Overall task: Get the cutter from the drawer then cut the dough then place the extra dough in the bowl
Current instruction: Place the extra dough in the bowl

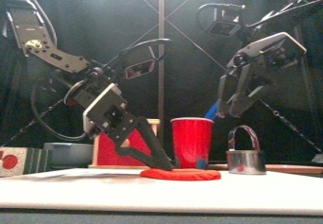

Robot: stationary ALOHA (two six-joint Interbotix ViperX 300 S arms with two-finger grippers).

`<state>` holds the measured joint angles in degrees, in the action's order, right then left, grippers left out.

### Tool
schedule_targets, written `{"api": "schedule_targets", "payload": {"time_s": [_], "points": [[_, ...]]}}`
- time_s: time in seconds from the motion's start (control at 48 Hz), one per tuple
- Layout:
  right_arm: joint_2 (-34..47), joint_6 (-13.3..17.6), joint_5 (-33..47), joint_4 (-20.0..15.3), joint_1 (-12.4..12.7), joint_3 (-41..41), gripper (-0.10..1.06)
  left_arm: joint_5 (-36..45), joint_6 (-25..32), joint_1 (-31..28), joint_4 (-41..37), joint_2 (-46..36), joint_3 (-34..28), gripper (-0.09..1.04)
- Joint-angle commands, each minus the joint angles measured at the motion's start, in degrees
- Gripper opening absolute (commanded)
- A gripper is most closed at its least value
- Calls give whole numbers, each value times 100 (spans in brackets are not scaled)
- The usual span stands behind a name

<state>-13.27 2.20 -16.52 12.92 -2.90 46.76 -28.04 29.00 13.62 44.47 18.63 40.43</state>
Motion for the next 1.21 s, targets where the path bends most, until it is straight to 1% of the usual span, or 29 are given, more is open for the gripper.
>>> {"api": "schedule_targets", "payload": {"time_s": [0.021, 0.25, 0.438, 0.583, 0.75, 0.875, 0.979, 1.083, 1.208], "points": [[-79, 0, 88, -9, 0, -211, 81, -246, 26, -18, -105, -316, 26, 53], [-132, 0, 343, -18, 18, -352, 81, -1160, 141, -18, -237, -1099, 404, 53], [-105, 0, 1090, -105, 176, -316, 81, -1740, 519, -79, -246, -1854, 817, 53], [-53, -9, 1512, -167, 255, -290, 81, -1916, 993, -466, -185, -2628, 1090, 54], [53, -9, 1740, -167, 334, -281, 81, -1916, 1397, -1195, -158, -3445, 1433, 54], [123, -18, 1784, -167, 378, -281, 81, -1916, 1415, -1696, -114, -3981, 1784, 54], [167, -18, 1819, -167, 404, -281, 81, -1934, 1389, -1960, -88, -4535, 2206, 54], [193, -9, 1854, -167, 448, -281, 81, -1934, 1354, -2065, 97, -4922, 2619, 54], [220, -9, 1863, -167, 457, -272, 81, -1934, 1248, -2109, 554, -5326, 3120, 54]]}}
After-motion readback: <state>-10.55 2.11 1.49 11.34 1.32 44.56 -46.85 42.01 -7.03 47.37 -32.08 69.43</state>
